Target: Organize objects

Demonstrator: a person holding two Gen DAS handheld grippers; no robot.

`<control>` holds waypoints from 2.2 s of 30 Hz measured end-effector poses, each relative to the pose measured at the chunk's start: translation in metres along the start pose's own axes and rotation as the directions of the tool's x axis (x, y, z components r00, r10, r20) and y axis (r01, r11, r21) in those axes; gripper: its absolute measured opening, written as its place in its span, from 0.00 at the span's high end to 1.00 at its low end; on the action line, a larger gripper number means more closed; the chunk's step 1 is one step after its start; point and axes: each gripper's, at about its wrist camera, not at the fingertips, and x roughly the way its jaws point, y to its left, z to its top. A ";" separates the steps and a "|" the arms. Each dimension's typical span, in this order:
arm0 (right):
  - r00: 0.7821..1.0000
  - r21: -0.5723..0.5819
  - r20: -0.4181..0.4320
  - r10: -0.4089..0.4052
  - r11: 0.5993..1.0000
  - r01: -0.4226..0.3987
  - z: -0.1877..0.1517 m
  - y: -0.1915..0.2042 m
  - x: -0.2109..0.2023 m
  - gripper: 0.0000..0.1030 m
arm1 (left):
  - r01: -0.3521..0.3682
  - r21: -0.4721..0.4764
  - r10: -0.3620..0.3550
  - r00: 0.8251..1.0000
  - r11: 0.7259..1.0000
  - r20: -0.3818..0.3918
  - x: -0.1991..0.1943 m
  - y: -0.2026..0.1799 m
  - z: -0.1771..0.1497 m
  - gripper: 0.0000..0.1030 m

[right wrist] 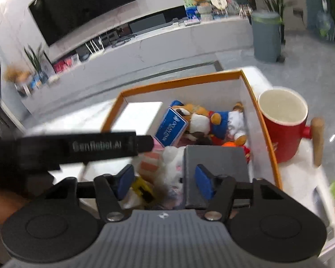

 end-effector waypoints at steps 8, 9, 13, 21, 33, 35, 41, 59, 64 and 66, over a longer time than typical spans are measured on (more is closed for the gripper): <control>0.963 0.219 -0.070 0.260 0.946 -0.240 -0.010 -0.019 0.013 0.47 | 0.050 -0.053 -0.050 0.999 0.997 0.002 0.003 0.011 0.001 0.32; 0.962 0.220 -0.059 0.268 0.943 -0.250 -0.012 -0.019 0.017 0.47 | 0.058 -0.059 -0.058 0.998 0.997 0.003 0.003 0.013 0.002 0.32; 0.940 0.316 -0.055 0.337 0.899 -0.304 -0.015 -0.030 0.042 0.57 | 0.089 -0.095 -0.089 0.996 0.991 0.004 0.003 0.020 0.003 0.32; 0.978 0.238 -0.083 0.192 0.957 -0.168 -0.005 -0.011 0.032 0.70 | -0.009 0.024 0.007 0.994 1.000 0.106 -0.016 0.003 0.002 0.22; 0.994 -0.096 -0.090 -0.063 0.994 0.055 0.011 0.069 0.070 0.70 | -0.058 0.010 0.056 0.990 0.998 0.130 -0.027 0.019 0.001 0.23; 0.992 -0.087 -0.107 -0.070 0.994 0.061 0.019 0.067 0.083 0.69 | -0.076 -0.009 0.077 0.989 0.997 0.125 -0.030 0.026 -0.001 0.23; 0.986 -0.105 -0.165 -0.025 0.994 0.008 0.025 0.067 0.081 0.53 | -0.079 -0.004 0.079 0.989 0.997 0.127 -0.034 0.031 0.001 0.23; 0.959 -0.205 0.020 -0.282 0.938 0.280 0.007 0.043 -0.049 0.35 | -0.085 0.121 0.074 0.993 0.989 0.093 -0.066 -0.018 -0.024 0.14; 0.943 -0.218 0.049 -0.330 0.917 0.333 -0.008 0.040 -0.077 0.34 | -0.090 0.139 0.077 0.993 0.986 0.093 -0.083 -0.022 -0.034 0.11; 0.937 -0.222 0.057 -0.344 0.911 0.347 -0.013 0.041 -0.087 0.32 | -0.092 0.139 0.079 0.992 0.986 0.097 -0.089 -0.022 -0.039 0.07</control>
